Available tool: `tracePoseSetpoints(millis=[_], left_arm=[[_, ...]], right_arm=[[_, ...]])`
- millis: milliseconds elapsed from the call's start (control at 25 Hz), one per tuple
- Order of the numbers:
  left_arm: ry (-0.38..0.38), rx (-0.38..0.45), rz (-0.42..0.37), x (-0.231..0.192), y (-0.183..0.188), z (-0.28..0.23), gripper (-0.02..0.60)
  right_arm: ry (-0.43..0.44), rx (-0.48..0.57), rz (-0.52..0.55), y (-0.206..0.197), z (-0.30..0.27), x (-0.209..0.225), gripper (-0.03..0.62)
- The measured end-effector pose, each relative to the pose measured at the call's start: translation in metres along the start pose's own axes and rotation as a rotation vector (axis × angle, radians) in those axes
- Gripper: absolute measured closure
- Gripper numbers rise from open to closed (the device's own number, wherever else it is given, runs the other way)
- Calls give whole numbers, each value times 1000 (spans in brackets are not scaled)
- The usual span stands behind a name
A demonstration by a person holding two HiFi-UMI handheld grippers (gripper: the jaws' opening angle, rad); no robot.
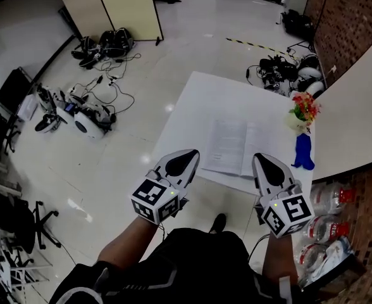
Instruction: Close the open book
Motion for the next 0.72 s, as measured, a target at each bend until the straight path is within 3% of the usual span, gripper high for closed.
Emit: tracePoseSetpoints(millis=[320, 480, 720], left_arm=[[65, 6, 19, -2, 14, -36, 588], [69, 5, 45, -18, 16, -48, 588], [76, -24, 13, -48, 8, -57, 588]], right_arm=[[70, -16, -19, 2, -22, 42, 591], [63, -29, -19, 5, -42, 52, 591], [54, -64, 10, 7, -70, 47, 591]])
Point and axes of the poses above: the fingertips, and each gripper's own axes: z backward along the fingers, x to its right, y out of its top, the point moved 9 cm from there along z, backward along the fingers, and after that the axes turned 13 degrees about y, right-handed, at the moved point
